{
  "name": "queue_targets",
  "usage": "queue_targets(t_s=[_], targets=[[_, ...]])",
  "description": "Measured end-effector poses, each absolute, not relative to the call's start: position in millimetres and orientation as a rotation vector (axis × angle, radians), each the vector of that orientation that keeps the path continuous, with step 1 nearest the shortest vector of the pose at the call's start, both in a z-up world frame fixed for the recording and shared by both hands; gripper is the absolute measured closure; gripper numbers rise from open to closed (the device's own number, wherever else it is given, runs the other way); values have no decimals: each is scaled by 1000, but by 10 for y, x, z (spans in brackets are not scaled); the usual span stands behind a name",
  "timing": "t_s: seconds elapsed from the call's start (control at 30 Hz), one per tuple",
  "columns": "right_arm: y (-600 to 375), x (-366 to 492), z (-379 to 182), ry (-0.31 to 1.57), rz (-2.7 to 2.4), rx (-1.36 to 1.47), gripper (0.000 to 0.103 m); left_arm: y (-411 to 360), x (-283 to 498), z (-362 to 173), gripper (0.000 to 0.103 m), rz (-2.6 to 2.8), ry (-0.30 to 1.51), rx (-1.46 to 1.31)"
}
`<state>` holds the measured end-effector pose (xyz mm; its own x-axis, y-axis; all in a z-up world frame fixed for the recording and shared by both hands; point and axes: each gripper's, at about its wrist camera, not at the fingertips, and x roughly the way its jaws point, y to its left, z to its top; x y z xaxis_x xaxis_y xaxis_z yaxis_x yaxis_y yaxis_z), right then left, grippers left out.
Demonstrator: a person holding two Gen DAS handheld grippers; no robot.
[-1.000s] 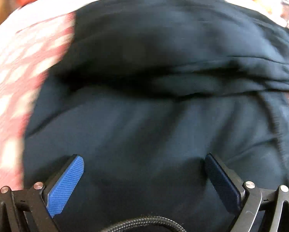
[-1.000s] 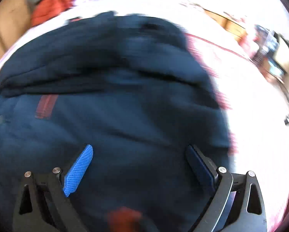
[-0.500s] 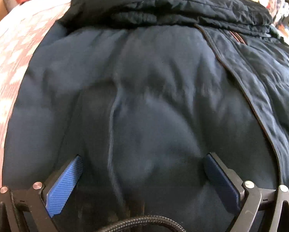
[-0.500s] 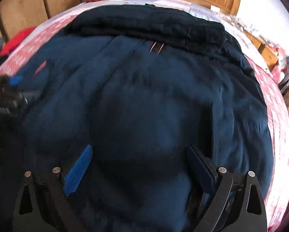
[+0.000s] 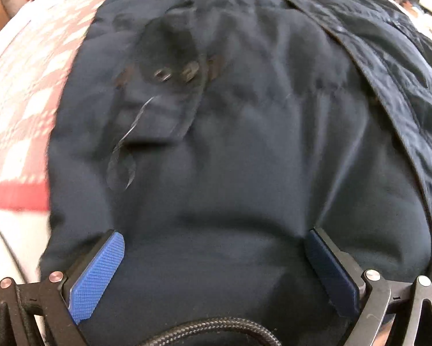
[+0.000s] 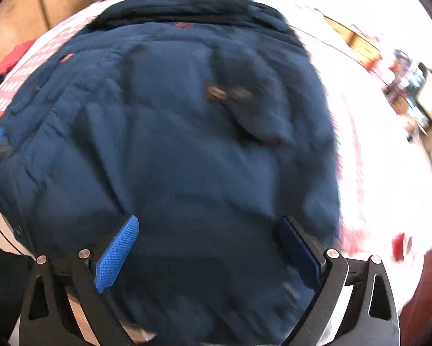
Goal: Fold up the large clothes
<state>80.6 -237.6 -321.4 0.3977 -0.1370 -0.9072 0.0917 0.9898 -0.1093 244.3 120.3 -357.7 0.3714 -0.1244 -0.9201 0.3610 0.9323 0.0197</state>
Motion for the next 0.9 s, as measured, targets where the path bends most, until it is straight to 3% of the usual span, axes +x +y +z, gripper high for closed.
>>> queue_targets(t_s=[0.2,0.3,0.63,0.9], targets=[[-2509,186,-3106,1227,-171,-118,9,1555,2271,-3543,1,-283,1210,272],[-2750,-142,-3096,1287,-281,0,9,1572,2222,-3460,1,-282,1210,304],[-2412,-138,-2735,1154,-185,-42,9,1494,1944,-3406,1,-262,1225,309],[-2781,-318,-2696,1213,-329,1,9,2486,1656,-3270,1,83,1288,172]])
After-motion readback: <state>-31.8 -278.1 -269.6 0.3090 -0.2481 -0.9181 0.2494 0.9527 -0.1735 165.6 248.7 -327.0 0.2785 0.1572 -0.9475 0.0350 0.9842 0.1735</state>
